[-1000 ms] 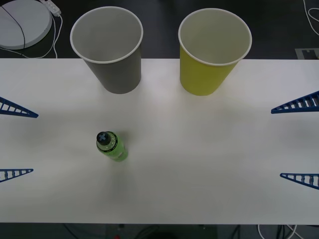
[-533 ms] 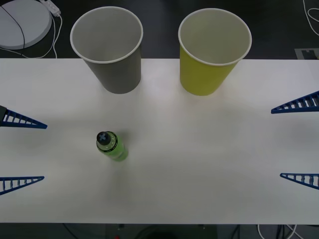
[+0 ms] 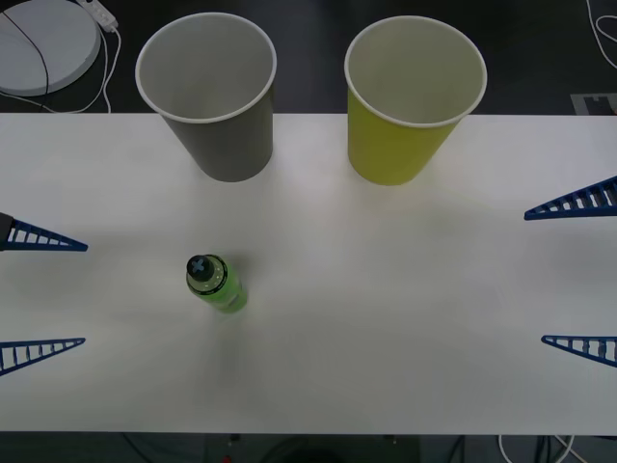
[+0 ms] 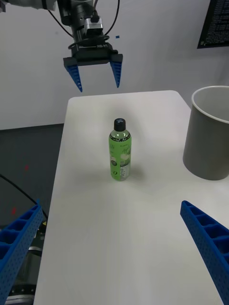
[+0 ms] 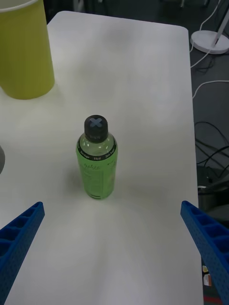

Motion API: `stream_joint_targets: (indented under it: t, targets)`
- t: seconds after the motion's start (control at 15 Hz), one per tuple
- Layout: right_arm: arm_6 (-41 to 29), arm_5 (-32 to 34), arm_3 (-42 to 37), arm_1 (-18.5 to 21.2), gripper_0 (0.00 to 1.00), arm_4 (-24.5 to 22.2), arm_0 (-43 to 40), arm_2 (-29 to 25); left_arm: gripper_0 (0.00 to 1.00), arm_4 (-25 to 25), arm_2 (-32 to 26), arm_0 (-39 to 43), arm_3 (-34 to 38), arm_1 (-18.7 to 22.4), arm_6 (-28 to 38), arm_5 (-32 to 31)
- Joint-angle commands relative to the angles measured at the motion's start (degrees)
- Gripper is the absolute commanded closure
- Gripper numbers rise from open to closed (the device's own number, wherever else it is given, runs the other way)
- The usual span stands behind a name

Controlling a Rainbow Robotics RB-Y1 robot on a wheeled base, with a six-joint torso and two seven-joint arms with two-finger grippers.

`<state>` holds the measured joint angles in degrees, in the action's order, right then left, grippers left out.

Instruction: Put the can into the green bin and the plastic bottle into the gray bin

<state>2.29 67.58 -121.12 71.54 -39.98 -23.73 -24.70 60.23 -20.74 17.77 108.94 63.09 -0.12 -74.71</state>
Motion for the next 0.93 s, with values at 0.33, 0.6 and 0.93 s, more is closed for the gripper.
stream_joint_targets:
  t: [0.33,0.6,0.93]
  targets:
    - [0.0,0.0,0.0,0.0,0.00,0.0,0.0,0.0,0.00,2.3,2.9,0.1,-3.7,-0.1,-2.6,1.1]
    - [0.0,0.0,0.0,0.0,0.00,0.0,0.0,0.0,0.00,2.2,5.4,0.1,-3.7,-0.2,-4.6,4.4]
    - [0.0,0.0,0.0,0.0,0.00,0.0,0.0,0.0,0.00,1.3,7.8,0.1,-4.3,-4.9,-6.3,6.9]
